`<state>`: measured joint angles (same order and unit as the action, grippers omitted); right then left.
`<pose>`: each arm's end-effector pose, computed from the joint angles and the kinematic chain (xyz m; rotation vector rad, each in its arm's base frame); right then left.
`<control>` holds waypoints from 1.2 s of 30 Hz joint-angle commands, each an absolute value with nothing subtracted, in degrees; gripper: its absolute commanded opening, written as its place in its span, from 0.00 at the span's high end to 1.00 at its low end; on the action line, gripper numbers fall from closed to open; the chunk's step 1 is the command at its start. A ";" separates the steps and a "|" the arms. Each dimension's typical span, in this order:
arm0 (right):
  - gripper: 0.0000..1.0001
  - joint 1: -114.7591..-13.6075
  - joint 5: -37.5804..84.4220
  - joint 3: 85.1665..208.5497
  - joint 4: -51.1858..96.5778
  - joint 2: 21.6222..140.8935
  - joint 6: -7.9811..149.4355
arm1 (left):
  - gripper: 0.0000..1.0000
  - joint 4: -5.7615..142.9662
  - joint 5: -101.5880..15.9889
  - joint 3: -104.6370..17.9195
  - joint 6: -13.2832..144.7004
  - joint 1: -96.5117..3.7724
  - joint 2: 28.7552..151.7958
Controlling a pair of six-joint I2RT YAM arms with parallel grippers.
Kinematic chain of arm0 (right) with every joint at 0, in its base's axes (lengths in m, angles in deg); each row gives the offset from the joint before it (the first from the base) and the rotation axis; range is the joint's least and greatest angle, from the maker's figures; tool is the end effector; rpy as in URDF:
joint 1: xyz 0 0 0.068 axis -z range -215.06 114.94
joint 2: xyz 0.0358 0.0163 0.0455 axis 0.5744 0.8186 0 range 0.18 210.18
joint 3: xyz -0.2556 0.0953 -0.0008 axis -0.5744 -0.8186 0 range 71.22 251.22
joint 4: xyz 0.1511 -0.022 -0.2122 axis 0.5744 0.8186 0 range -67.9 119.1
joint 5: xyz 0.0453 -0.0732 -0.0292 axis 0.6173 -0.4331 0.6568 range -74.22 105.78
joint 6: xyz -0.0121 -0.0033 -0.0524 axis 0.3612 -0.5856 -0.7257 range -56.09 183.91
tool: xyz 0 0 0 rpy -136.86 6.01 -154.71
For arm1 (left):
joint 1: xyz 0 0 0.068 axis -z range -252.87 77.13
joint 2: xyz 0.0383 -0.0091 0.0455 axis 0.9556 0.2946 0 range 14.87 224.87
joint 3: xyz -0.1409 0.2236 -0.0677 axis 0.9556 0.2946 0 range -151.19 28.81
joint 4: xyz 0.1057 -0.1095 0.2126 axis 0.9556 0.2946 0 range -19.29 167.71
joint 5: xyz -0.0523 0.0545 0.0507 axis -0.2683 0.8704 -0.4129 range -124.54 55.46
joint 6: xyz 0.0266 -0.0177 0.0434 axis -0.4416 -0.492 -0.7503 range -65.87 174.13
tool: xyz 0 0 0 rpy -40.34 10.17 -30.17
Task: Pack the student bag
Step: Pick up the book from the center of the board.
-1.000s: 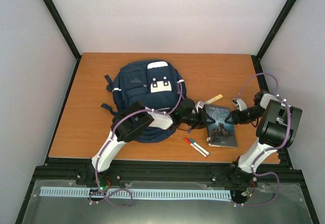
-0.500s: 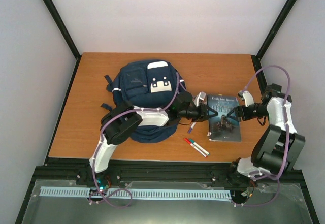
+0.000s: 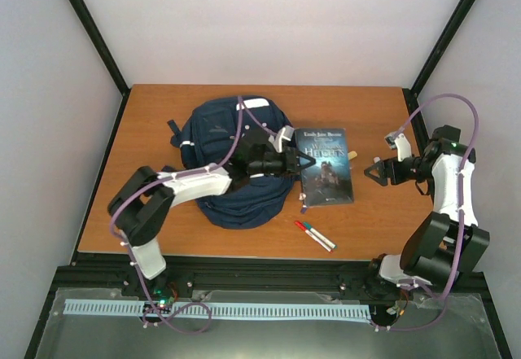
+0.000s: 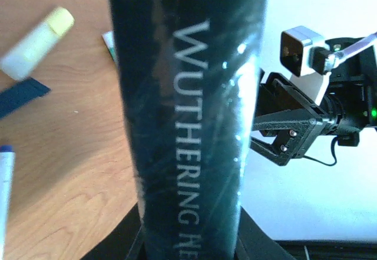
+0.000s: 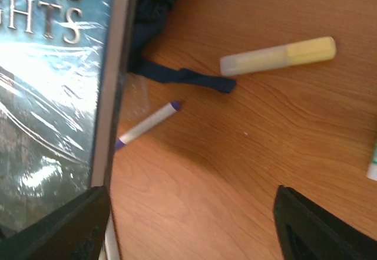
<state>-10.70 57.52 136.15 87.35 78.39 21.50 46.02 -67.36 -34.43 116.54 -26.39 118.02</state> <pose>0.2268 -0.0767 0.2755 -0.4871 2.4557 0.6583 0.2662 -0.3083 0.2322 0.1840 2.2294 -1.7305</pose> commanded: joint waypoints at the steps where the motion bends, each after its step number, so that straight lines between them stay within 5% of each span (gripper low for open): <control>1: 0.19 -10.71 67.63 138.97 88.37 78.55 20.79 | 0.99 46.39 -69.72 -33.07 107.23 -29.66 106.63; 3: 0.01 -10.71 70.26 139.07 85.36 77.46 23.65 | 0.99 47.54 -70.11 -31.04 106.37 -31.52 103.71; 12: 0.00 -21.55 80.98 139.43 79.42 78.40 33.83 | 0.99 49.87 -77.06 -29.22 105.74 -37.66 95.75; 20: 0.07 -27.93 100.38 144.41 87.90 86.49 28.69 | 0.99 51.06 -79.13 -31.66 106.89 -39.67 92.27; 27: 0.12 -32.20 103.69 146.01 98.56 91.51 18.22 | 0.99 44.59 -79.00 -31.12 112.04 -39.95 93.47; 36: 0.26 -35.81 105.51 141.22 92.58 90.46 23.54 | 0.99 37.89 -78.70 -32.04 115.75 -40.00 97.73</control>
<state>-34.41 101.58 143.56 96.38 91.75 21.11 49.76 -77.63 -27.53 112.94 -39.40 97.02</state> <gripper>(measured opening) 0.768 0.224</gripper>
